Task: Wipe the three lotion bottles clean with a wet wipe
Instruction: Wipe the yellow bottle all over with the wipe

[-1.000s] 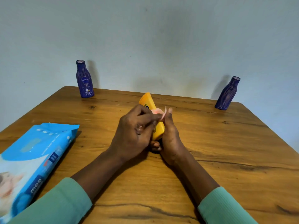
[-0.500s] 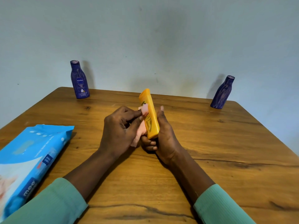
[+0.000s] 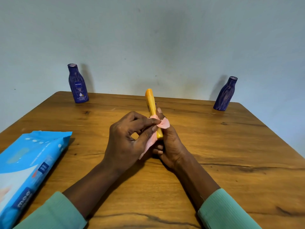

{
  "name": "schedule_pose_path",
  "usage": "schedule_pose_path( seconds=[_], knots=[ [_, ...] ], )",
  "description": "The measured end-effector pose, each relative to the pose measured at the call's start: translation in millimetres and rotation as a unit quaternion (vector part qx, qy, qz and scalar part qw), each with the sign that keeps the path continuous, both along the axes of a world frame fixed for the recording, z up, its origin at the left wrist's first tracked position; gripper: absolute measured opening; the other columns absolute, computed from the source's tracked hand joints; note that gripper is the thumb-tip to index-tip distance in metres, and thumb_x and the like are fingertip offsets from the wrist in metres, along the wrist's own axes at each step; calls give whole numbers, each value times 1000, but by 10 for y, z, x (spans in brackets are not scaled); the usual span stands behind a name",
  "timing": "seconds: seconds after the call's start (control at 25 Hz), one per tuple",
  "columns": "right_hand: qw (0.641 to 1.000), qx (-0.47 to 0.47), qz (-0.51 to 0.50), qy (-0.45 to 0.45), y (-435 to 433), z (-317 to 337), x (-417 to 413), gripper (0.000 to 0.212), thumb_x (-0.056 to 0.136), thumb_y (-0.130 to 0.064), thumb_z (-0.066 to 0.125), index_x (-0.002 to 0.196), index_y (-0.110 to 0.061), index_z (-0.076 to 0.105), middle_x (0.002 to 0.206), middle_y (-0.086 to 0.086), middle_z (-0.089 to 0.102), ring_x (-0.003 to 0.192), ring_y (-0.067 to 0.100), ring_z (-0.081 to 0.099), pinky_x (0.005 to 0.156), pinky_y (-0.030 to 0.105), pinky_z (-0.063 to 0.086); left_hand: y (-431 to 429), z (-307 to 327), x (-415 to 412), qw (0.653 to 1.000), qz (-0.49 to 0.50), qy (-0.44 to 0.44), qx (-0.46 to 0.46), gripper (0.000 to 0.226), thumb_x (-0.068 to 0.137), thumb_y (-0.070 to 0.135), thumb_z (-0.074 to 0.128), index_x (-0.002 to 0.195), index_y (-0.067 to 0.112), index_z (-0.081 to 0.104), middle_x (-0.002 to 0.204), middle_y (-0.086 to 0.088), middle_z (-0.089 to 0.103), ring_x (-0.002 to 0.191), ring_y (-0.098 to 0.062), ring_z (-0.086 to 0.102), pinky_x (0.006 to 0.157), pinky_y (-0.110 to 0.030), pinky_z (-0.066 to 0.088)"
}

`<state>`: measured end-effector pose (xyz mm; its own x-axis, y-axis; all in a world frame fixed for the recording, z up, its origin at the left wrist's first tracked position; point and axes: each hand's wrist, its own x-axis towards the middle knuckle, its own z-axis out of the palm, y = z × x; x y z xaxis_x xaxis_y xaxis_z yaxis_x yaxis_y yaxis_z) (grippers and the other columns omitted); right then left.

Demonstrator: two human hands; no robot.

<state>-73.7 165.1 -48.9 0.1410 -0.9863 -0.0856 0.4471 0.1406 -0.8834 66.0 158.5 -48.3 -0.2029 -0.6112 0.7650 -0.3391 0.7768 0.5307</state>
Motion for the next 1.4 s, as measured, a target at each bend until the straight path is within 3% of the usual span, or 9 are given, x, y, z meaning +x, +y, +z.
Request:
schedule_pose_path(
  seconds=[0.24, 0.4, 0.56, 0.72, 0.84, 1.04, 1.16, 1.28, 1.4],
  knots=[
    [995, -67, 0, 75, -10, -9, 104, 49, 107, -46, 51, 124, 0, 61, 78, 0, 67, 59, 7, 61, 52, 23, 47, -168, 115, 165, 982, 62, 149, 97, 27, 93, 13, 75, 120, 13, 75, 113, 3, 74, 108, -11, 72, 83, -32, 63],
    [982, -85, -2, 168, 7, 12, 141, 40, 104, -51, 55, 126, -20, 66, 89, -7, 74, 71, 4, 68, 57, 20, 50, -324, 168, 312, 965, 99, 209, 127, 31, 92, 21, 75, 123, 17, 74, 118, 2, 75, 111, -6, 70, 84, -24, 62],
    [971, -92, -34, 218, 37, -59, 217, 41, 95, -61, 60, 124, -33, 62, 114, -2, 74, 102, 19, 71, 79, 40, 59, -221, 115, 318, 967, 134, 184, 116, 29, 92, 18, 75, 121, 16, 75, 117, 4, 73, 109, -3, 68, 82, -18, 59],
    [992, -48, -79, 87, 41, -56, 209, 34, 100, -53, 60, 123, -28, 59, 104, 14, 73, 75, 20, 69, 52, 32, 51, 71, 35, 102, 989, 73, 83, 93, 25, 91, 8, 76, 115, 14, 78, 106, 2, 69, 102, -5, 69, 78, -14, 56],
    [991, -19, -119, 48, 20, -78, 154, 36, 102, -57, 53, 118, -26, 61, 89, 6, 70, 64, 15, 62, 46, 25, 42, 195, -1, 36, 994, 20, 44, 94, 24, 89, 7, 78, 111, 16, 80, 99, 4, 68, 98, -10, 69, 76, -16, 56],
    [995, -70, 9, 72, 13, 31, 30, 33, 107, -36, 54, 124, -14, 71, 88, 7, 73, 63, 14, 65, 48, 28, 44, 17, 93, 118, 986, 31, 119, 115, 24, 90, 13, 76, 113, 18, 78, 106, 4, 70, 105, -9, 68, 82, -21, 58],
    [992, -60, 52, 101, -48, 82, -64, 38, 108, -35, 53, 132, -10, 69, 97, 2, 76, 73, 8, 69, 54, 20, 50, -280, 147, 250, 955, 79, 224, 180, 26, 90, 22, 77, 116, 23, 78, 113, 6, 74, 111, -11, 69, 87, -39, 63],
    [987, -58, 17, 150, -99, 17, 54, 35, 106, -38, 56, 128, -14, 72, 101, 4, 78, 78, 11, 71, 58, 23, 51, -333, 107, 302, 943, 118, 233, 205, 27, 90, 21, 77, 117, 22, 78, 115, 5, 75, 111, -10, 70, 89, -43, 64],
    [986, -47, -78, 141, -140, -62, 164, 32, 107, -38, 55, 114, -12, 72, 78, 8, 71, 55, 15, 63, 45, 27, 44, -129, 31, 121, 961, 77, 171, 202, 22, 90, 15, 77, 112, 16, 80, 109, 4, 74, 105, -8, 71, 88, -36, 62]
  ],
)
